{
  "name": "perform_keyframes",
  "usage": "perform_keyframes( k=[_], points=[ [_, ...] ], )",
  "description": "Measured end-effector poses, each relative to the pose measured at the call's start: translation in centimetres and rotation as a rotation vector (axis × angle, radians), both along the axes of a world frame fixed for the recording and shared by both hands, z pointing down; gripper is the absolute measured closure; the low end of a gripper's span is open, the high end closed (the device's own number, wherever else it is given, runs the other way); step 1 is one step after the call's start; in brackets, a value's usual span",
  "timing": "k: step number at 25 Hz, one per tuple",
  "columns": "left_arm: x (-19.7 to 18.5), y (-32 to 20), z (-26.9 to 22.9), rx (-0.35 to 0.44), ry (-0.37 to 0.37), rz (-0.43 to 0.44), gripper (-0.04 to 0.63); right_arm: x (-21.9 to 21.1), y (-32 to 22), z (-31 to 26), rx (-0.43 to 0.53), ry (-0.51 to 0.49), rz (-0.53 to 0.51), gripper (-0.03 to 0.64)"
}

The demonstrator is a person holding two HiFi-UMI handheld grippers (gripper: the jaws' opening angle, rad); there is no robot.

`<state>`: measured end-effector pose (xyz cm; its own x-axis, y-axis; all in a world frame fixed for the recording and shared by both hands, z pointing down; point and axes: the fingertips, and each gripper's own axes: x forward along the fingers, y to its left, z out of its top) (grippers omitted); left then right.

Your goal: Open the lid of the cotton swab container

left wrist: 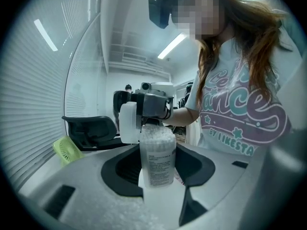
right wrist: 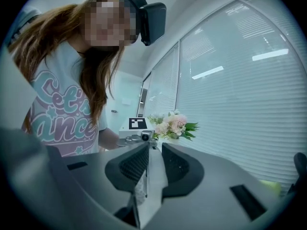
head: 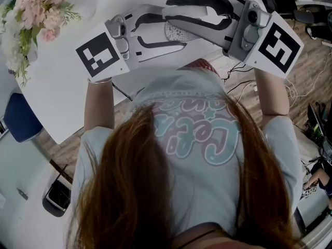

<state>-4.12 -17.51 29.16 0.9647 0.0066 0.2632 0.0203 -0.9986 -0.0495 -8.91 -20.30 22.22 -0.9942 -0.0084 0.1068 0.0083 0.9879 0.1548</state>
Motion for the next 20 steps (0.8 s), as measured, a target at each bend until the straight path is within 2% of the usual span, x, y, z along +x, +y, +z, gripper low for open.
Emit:
perform_keyframes(
  k=[13, 20],
  points=[
    [0.2, 1.1, -0.5, 0.019, 0.029, 0.038, 0.408, 0.1, -0.8, 0.0, -0.125, -0.035, 0.011, 0.54],
    [-0.2, 1.0, -0.3, 0.011, 0.035, 0.03, 0.407, -0.4, -1.0, 0.1, -0.13, -0.025, 0.006, 0.535]
  ],
)
